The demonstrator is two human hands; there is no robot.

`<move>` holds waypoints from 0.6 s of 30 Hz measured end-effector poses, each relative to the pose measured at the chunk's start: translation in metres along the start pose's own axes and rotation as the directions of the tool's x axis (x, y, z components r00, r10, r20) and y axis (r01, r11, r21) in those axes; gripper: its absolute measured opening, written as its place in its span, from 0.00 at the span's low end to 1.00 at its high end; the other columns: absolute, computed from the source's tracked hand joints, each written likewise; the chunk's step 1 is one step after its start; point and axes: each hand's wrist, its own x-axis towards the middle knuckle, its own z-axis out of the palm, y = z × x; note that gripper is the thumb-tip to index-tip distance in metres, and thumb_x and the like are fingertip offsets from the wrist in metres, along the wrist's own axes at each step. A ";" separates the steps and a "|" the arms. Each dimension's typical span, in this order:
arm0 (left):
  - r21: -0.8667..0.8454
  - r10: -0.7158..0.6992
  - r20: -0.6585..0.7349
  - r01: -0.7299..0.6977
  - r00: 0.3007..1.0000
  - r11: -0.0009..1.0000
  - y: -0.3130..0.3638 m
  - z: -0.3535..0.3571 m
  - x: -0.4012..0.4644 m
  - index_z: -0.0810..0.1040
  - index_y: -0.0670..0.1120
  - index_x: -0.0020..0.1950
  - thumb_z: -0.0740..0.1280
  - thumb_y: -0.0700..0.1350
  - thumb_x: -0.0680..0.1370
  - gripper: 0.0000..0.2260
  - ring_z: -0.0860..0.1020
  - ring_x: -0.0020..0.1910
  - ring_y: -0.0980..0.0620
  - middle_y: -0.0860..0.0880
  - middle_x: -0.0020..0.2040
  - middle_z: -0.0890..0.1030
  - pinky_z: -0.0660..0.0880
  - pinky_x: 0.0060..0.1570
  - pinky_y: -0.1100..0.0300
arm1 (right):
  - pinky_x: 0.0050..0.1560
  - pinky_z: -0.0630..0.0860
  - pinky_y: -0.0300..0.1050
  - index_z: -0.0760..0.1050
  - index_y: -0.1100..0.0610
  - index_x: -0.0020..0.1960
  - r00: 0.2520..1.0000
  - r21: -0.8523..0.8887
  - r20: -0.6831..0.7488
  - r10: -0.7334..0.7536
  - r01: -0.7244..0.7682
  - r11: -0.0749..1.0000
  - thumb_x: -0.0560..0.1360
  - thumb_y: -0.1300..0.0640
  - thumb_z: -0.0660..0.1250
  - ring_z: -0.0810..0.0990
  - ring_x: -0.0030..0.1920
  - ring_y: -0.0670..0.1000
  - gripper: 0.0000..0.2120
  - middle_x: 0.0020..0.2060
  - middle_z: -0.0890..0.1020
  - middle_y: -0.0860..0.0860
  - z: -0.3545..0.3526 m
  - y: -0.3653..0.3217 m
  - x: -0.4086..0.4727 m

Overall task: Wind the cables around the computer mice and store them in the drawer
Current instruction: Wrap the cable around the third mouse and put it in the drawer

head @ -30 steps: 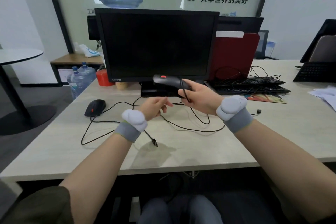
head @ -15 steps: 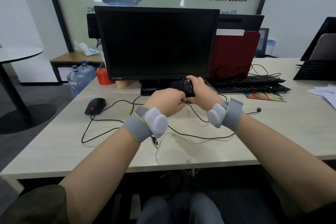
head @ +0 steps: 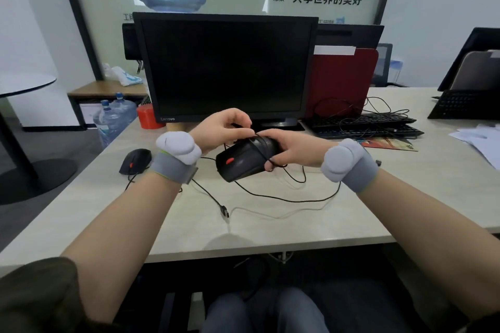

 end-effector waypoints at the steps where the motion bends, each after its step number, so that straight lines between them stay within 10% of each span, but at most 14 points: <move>1: -0.112 -0.002 -0.028 -0.001 1.000 0.994 -0.005 0.002 -0.001 0.76 0.52 0.45 0.67 0.42 0.75 0.05 0.77 0.36 0.59 0.53 0.41 0.78 0.74 0.36 0.68 | 0.35 0.71 0.32 0.65 0.53 0.65 0.999 0.111 0.016 -0.031 0.030 0.993 0.73 0.67 0.66 0.76 0.39 0.45 0.25 0.43 0.78 0.51 0.001 -0.001 0.000; 5: -0.555 -0.065 -0.118 -0.011 0.991 0.832 -0.012 0.017 -0.001 0.74 0.44 0.46 0.55 0.35 0.80 0.10 0.75 0.30 0.57 0.47 0.38 0.73 0.72 0.30 0.68 | 0.29 0.68 0.27 0.71 0.57 0.57 0.993 0.654 -0.089 -0.081 0.119 0.747 0.77 0.74 0.50 0.74 0.29 0.39 0.19 0.35 0.75 0.49 0.004 -0.002 0.005; 9: -0.468 -0.186 -0.260 0.045 0.947 0.883 -0.002 0.047 0.003 0.71 0.46 0.42 0.55 0.39 0.81 0.10 0.67 0.23 0.58 0.49 0.33 0.71 0.63 0.22 0.68 | 0.25 0.62 0.29 0.72 0.59 0.54 0.954 0.791 -0.298 -0.023 0.261 0.554 0.79 0.68 0.54 0.69 0.25 0.39 0.10 0.26 0.74 0.43 0.007 -0.011 0.014; 14: -0.096 -0.225 -0.139 0.214 0.964 0.972 0.004 0.071 -0.004 0.74 0.41 0.59 0.51 0.42 0.82 0.15 0.66 0.24 0.54 0.49 0.32 0.72 0.63 0.23 0.67 | 0.45 0.77 0.39 0.70 0.59 0.64 0.786 0.414 -0.608 0.110 0.196 0.889 0.74 0.56 0.69 0.78 0.43 0.43 0.20 0.44 0.79 0.47 -0.002 -0.008 0.019; 18: 0.258 -0.190 -0.141 0.221 0.972 0.941 0.019 0.073 -0.007 0.74 0.42 0.59 0.51 0.43 0.81 0.14 0.70 0.30 0.54 0.50 0.34 0.71 0.67 0.32 0.60 | 0.56 0.66 0.35 0.62 0.57 0.70 0.702 0.128 -0.710 0.055 0.052 0.990 0.70 0.54 0.72 0.72 0.59 0.47 0.33 0.62 0.72 0.51 -0.003 0.002 0.017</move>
